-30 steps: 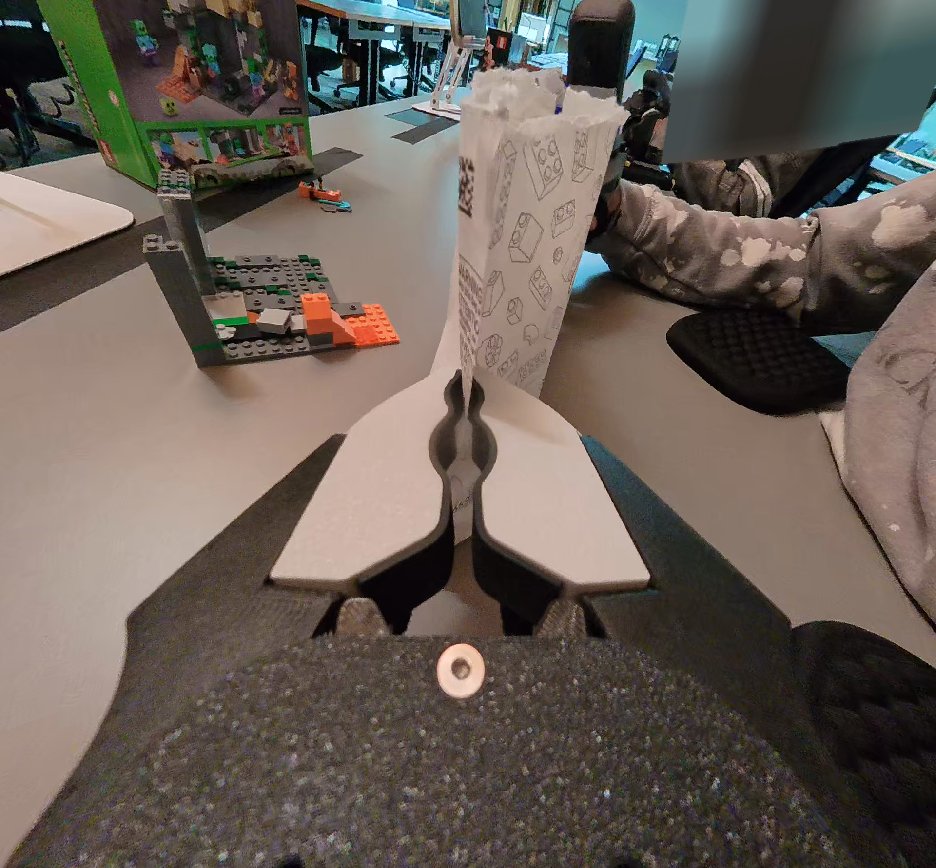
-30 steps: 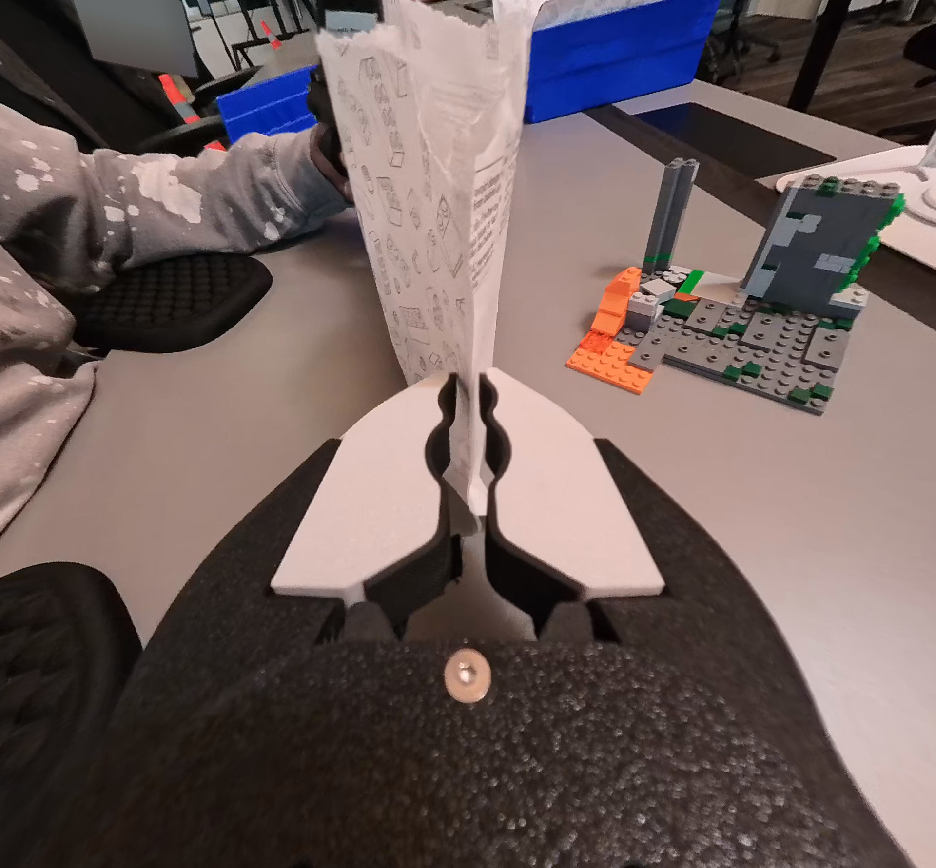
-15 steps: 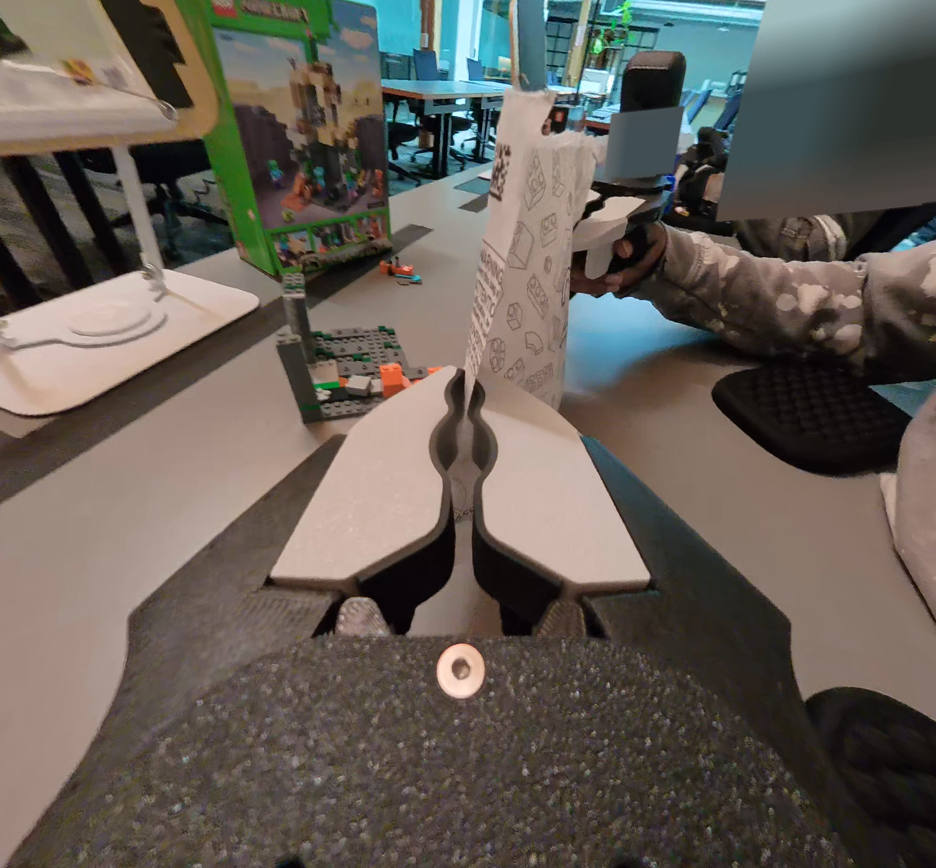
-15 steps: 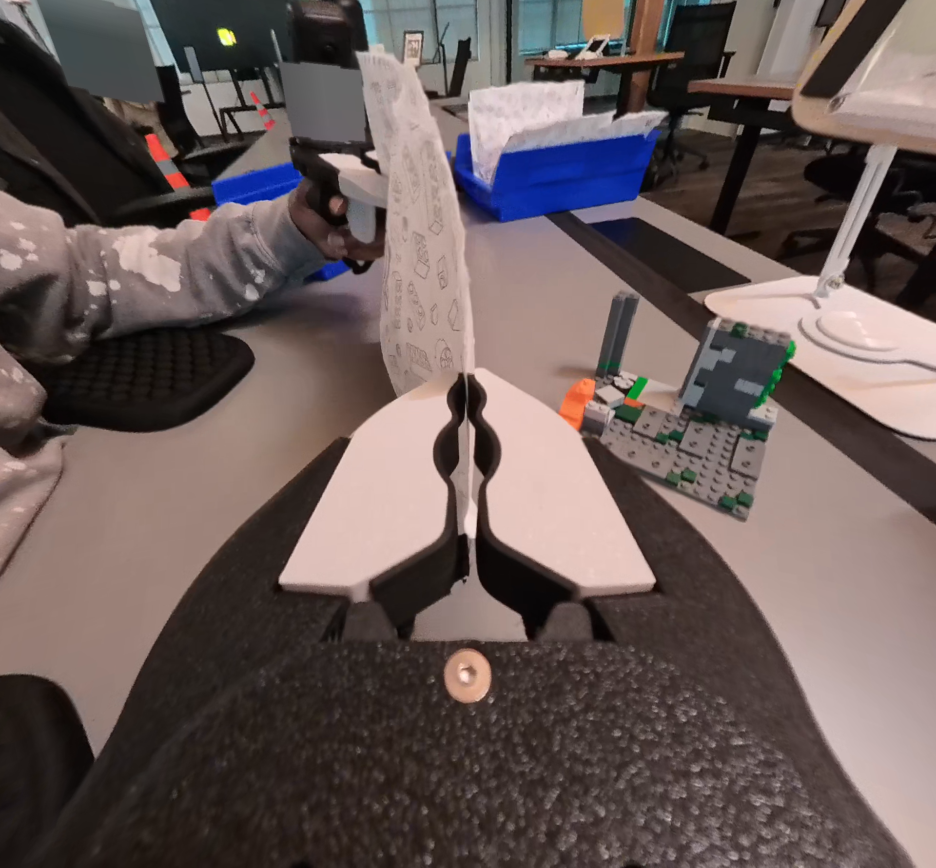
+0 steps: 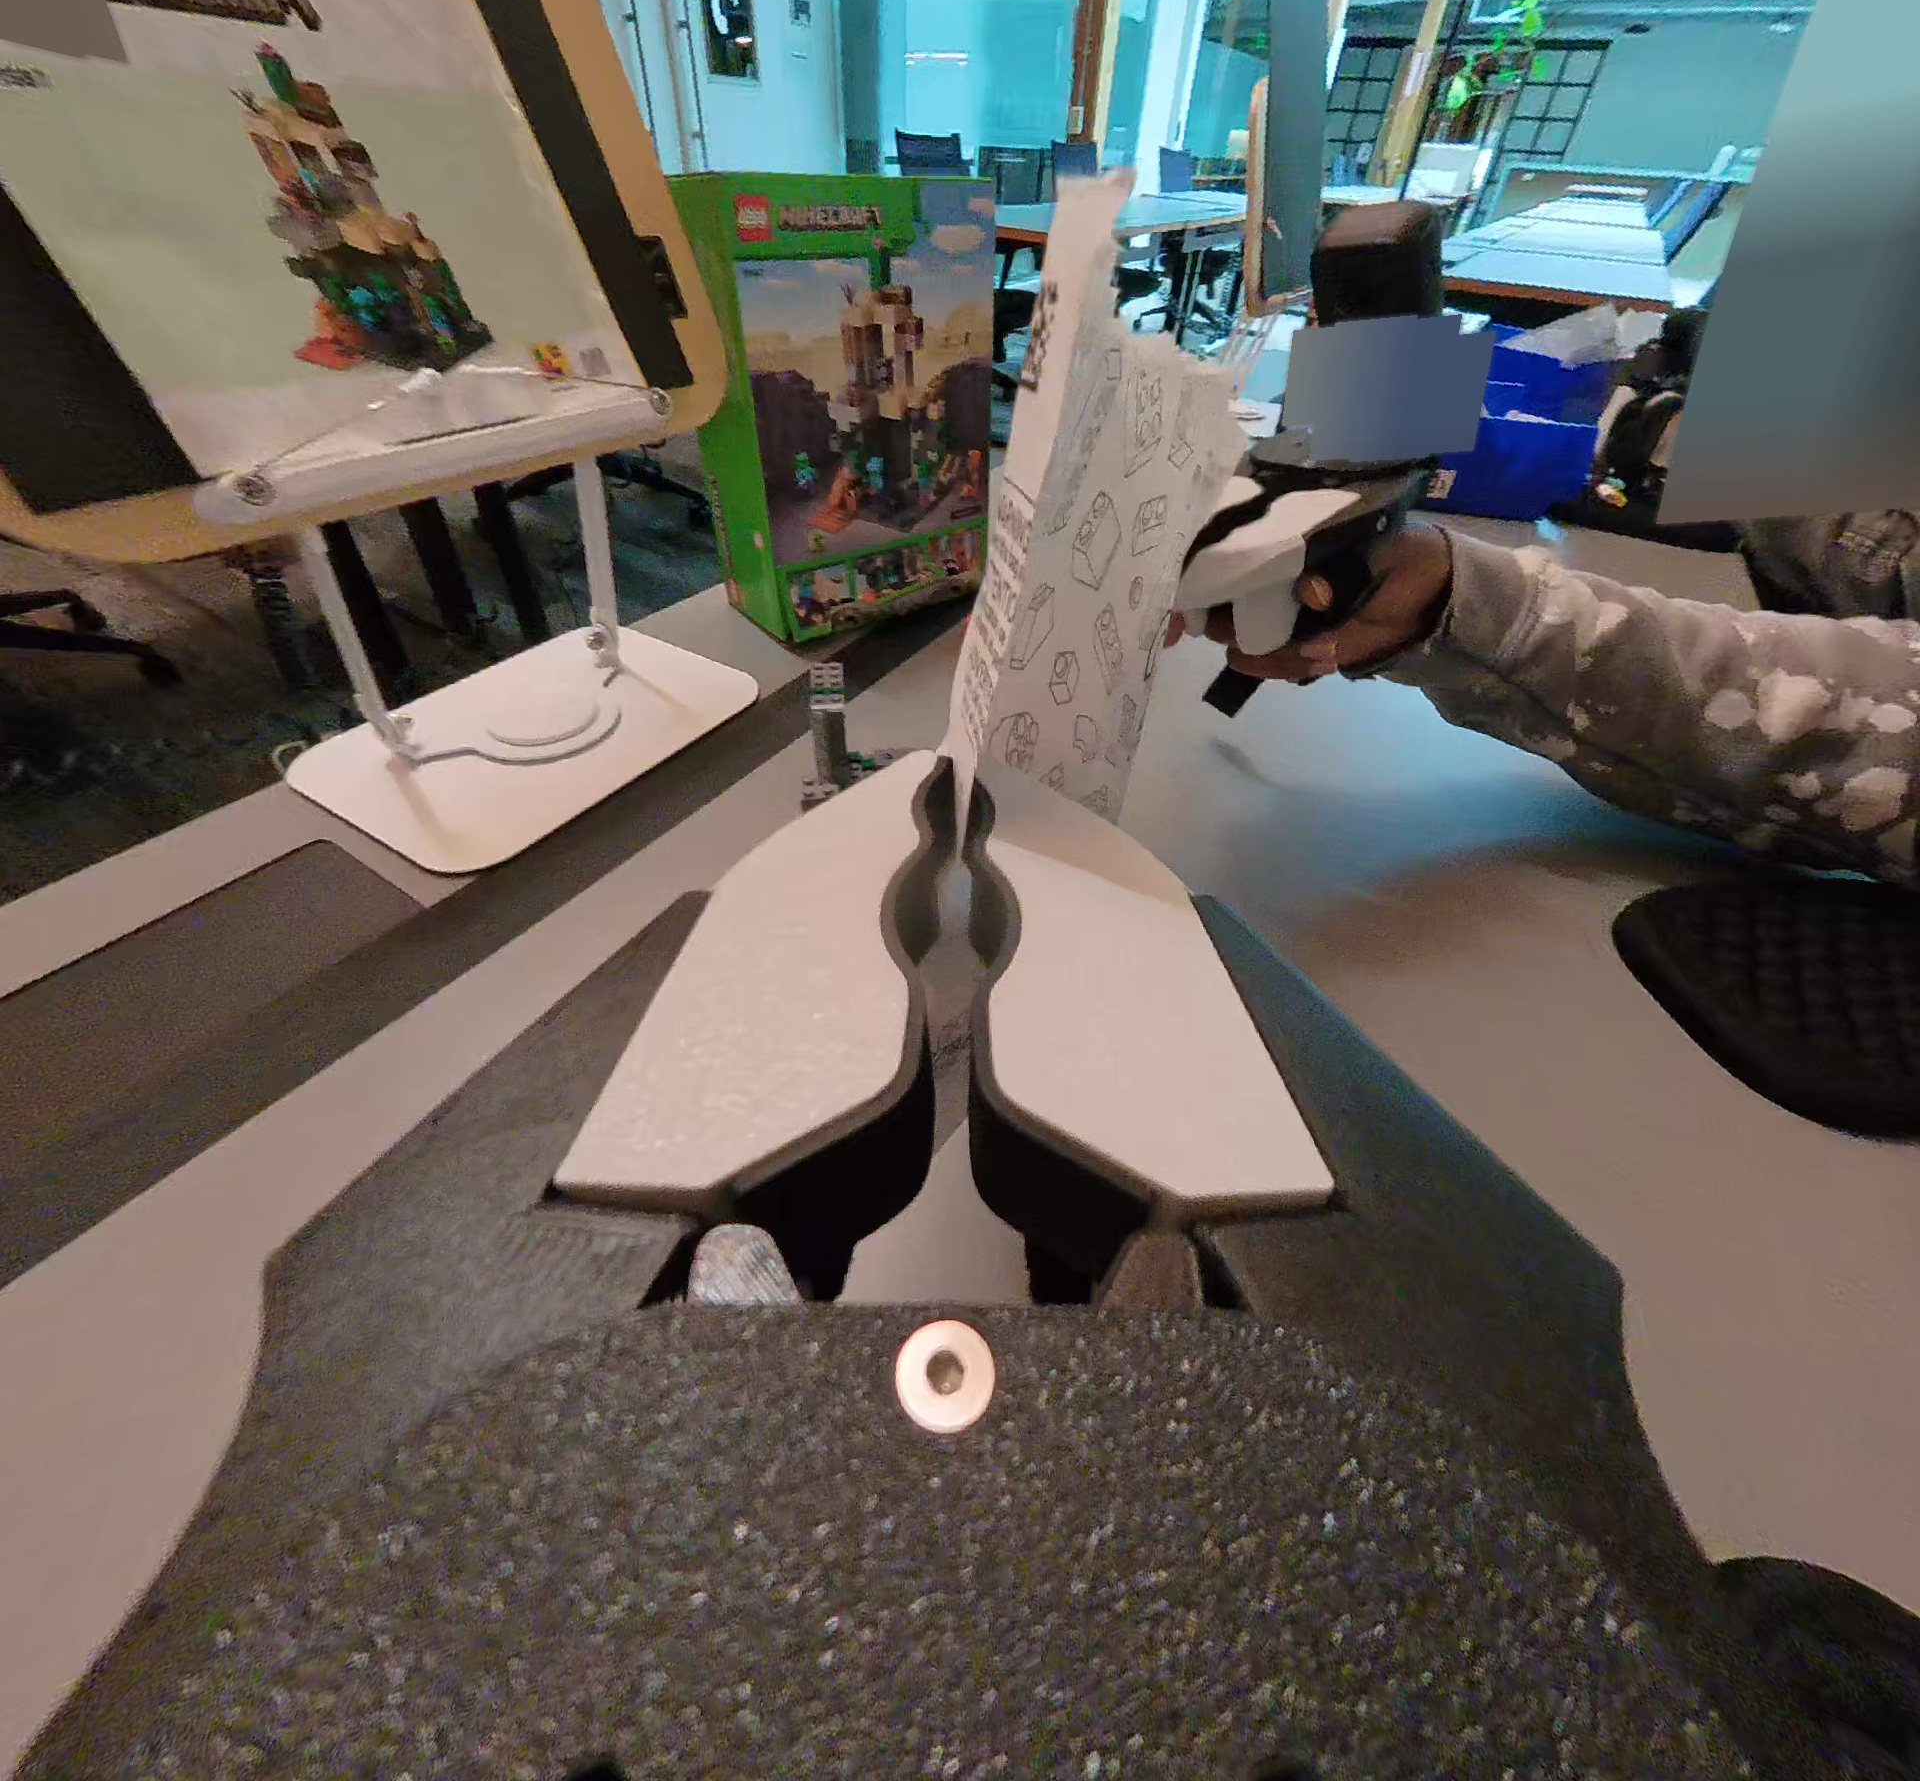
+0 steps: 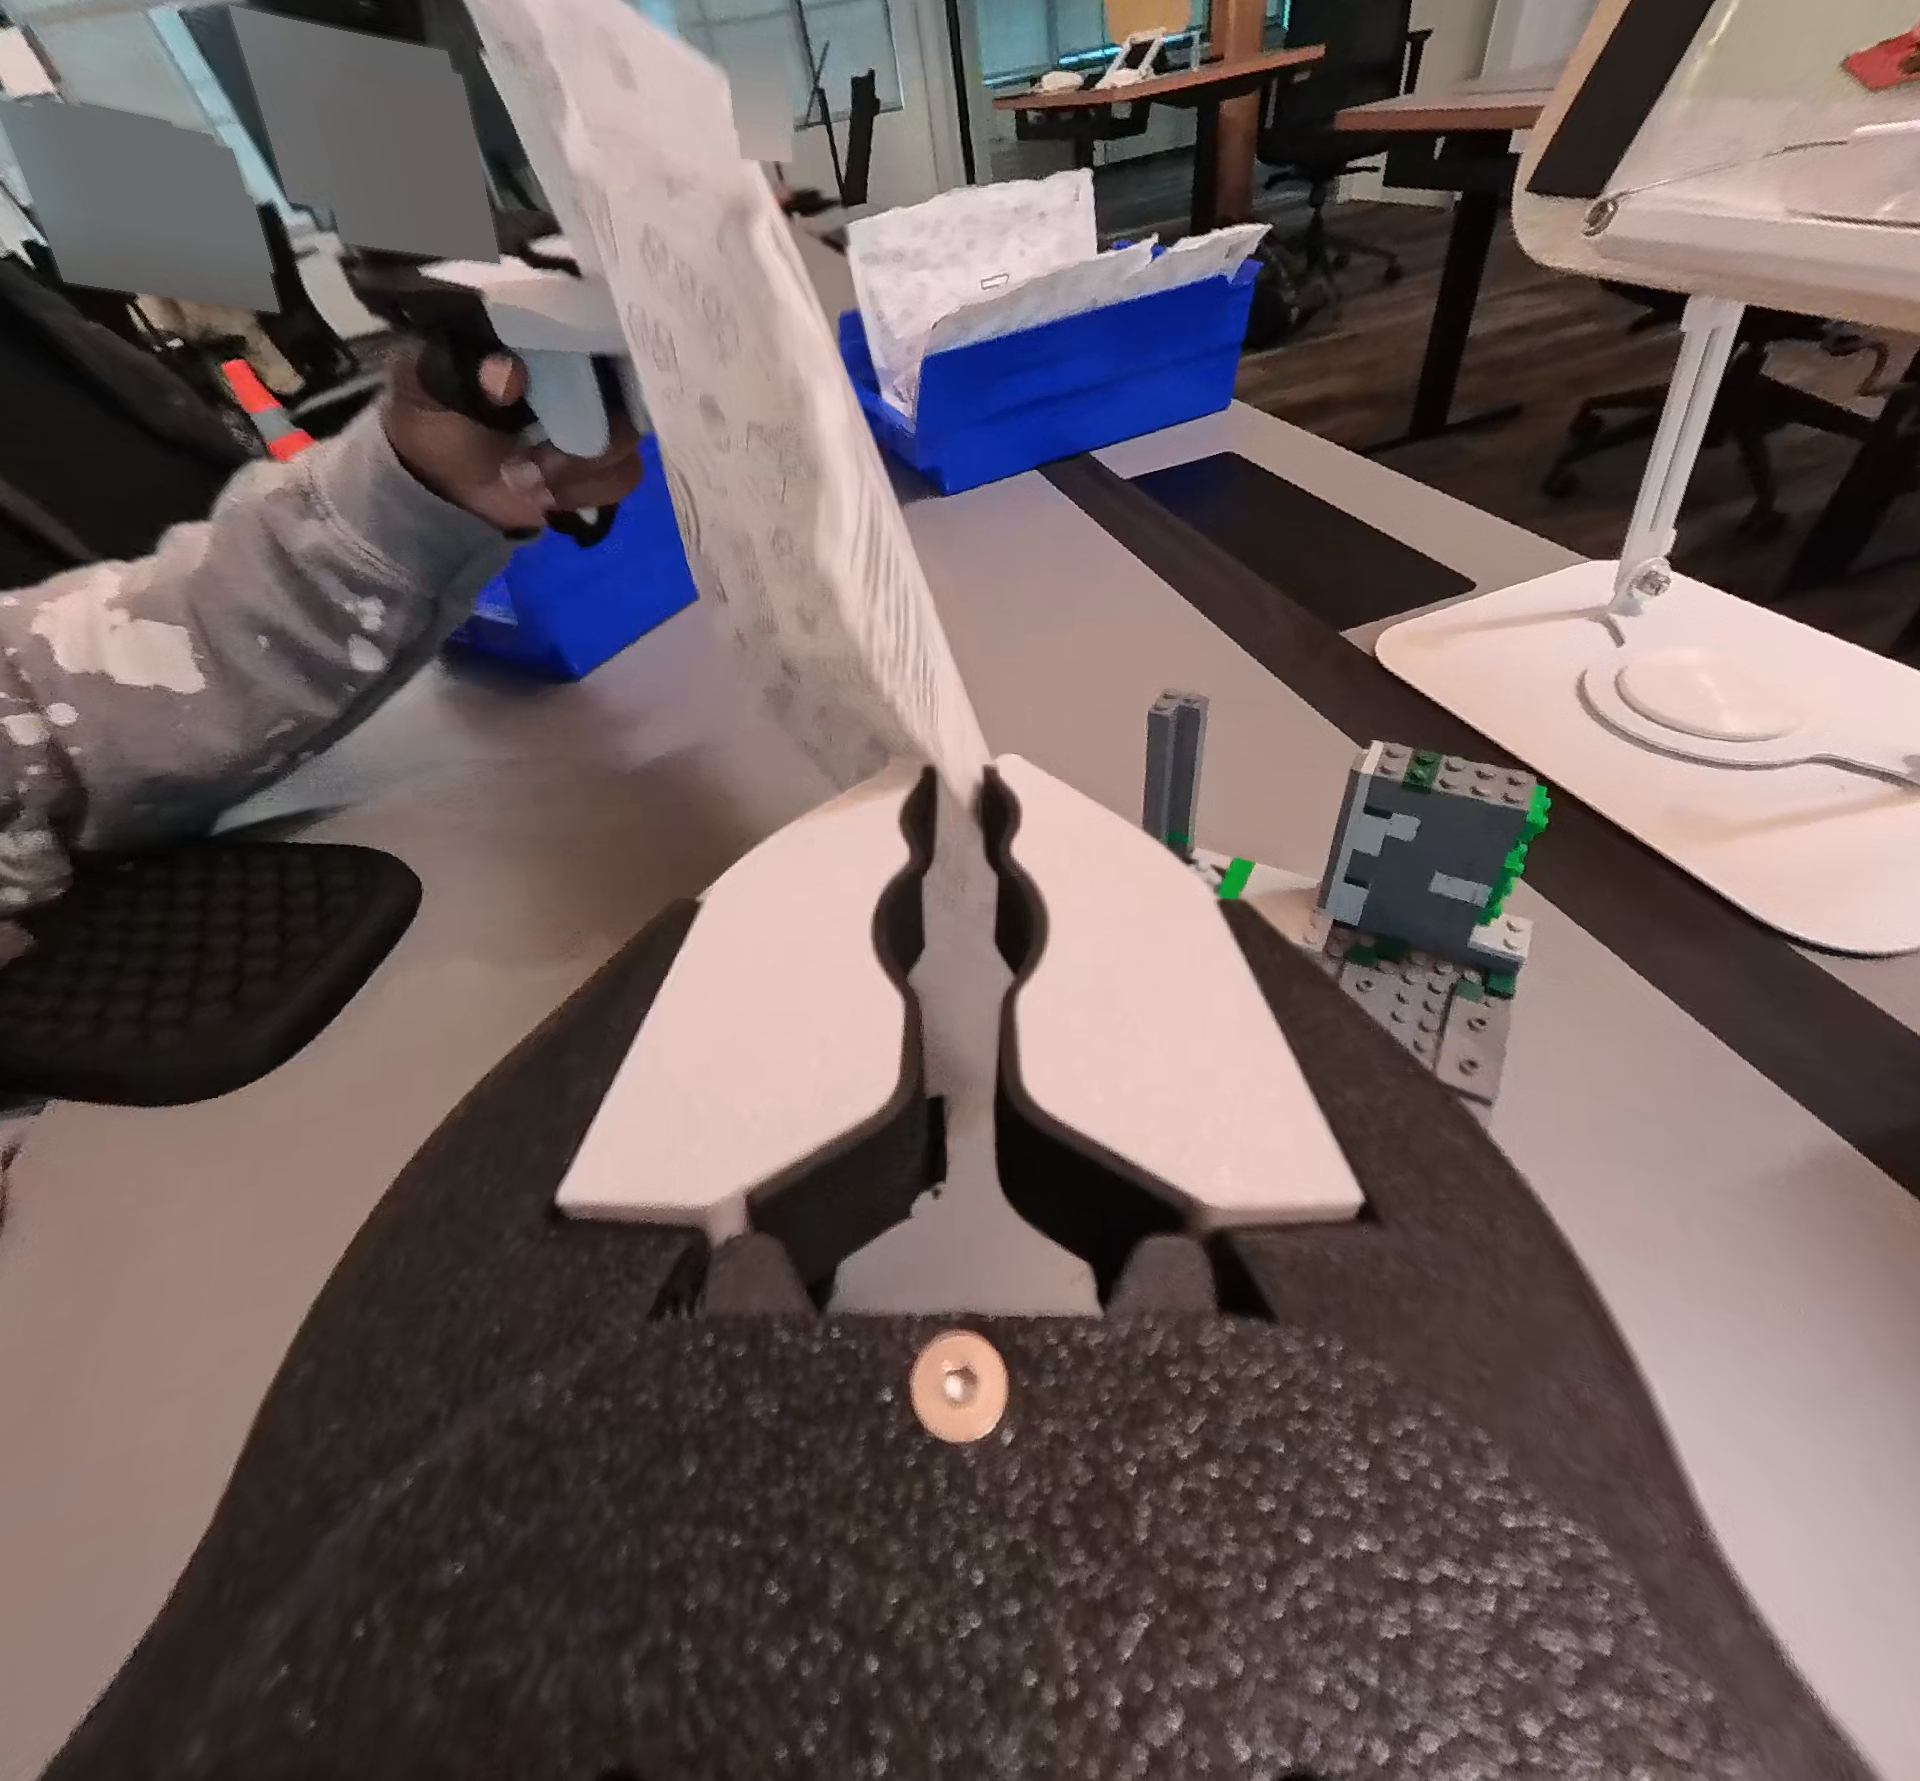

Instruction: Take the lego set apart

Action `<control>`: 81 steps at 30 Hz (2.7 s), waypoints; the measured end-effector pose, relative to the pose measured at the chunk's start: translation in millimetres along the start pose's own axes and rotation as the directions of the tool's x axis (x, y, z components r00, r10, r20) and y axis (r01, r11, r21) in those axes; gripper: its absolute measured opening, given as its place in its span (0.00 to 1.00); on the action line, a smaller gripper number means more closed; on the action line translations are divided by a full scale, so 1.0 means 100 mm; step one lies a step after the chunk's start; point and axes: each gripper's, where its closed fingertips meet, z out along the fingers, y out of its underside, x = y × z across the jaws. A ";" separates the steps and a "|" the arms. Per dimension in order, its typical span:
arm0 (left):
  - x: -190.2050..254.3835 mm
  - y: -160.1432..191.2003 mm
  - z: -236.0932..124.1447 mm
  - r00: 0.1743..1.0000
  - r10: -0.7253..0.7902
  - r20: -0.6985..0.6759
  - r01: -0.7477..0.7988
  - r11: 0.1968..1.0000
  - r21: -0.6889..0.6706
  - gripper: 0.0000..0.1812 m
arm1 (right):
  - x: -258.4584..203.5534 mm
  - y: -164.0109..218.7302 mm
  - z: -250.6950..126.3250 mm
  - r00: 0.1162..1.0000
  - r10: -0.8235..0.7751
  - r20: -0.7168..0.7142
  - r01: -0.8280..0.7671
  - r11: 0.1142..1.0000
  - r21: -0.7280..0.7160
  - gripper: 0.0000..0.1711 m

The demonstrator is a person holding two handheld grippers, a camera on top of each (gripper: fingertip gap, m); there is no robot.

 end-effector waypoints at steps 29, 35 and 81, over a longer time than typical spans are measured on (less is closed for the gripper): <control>-2.35 1.15 -0.39 0.499 -0.541 0.677 0.434 0.832 0.345 0.00 | -0.16 0.88 -0.43 1.000 0.021 -0.021 -0.024 0.987 -0.160 0.07; -2.42 1.16 -0.58 0.414 -0.311 0.856 0.376 0.914 0.151 0.10 | -0.18 0.92 -0.40 1.000 0.016 -0.014 -0.018 0.986 -0.168 0.07; -3.34 -0.17 -1.78 0.402 0.535 0.744 0.223 0.730 -0.646 0.01 | -0.14 1.10 -0.40 0.996 0.080 -0.025 -0.083 0.978 -0.193 0.07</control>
